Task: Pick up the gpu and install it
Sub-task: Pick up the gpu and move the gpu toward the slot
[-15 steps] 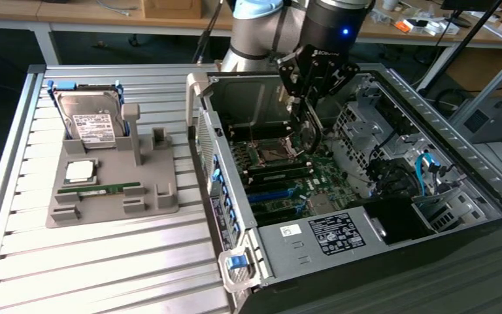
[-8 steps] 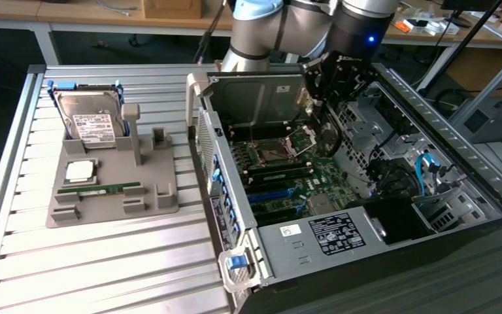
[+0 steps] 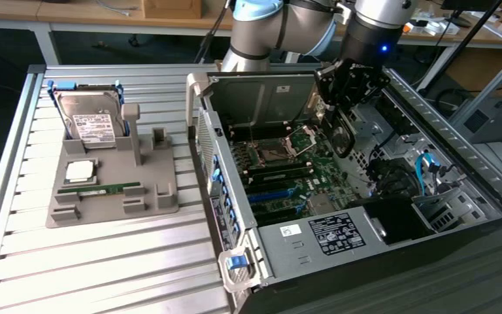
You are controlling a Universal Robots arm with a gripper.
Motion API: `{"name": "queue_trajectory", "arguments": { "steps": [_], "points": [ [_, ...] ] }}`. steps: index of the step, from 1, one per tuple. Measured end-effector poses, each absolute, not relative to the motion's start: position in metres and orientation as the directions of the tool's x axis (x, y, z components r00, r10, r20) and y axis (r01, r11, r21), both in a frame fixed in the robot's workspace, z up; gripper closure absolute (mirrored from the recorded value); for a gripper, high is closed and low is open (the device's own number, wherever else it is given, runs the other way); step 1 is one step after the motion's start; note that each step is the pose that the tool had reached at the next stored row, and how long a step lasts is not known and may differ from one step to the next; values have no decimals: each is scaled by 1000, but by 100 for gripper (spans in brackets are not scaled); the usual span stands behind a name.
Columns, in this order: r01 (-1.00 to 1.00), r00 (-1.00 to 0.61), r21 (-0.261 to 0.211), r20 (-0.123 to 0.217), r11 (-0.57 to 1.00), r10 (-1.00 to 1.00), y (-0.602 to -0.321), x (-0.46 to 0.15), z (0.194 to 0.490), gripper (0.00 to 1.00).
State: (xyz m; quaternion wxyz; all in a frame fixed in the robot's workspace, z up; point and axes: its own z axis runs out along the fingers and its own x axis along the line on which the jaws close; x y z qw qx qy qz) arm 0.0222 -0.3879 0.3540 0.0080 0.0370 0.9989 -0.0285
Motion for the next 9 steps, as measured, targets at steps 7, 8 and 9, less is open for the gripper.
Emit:
{"name": "queue_trajectory", "arguments": {
  "steps": [7, 8, 9],
  "points": [
    [74, -997, -56, -18, 996, 73, -388, 22, 354, 73],
    [74, -997, -56, -18, 996, 73, -388, 22, 354, 73],
    [74, -997, -56, -18, 996, 73, -388, 22, 354, 73]
  ]
}}
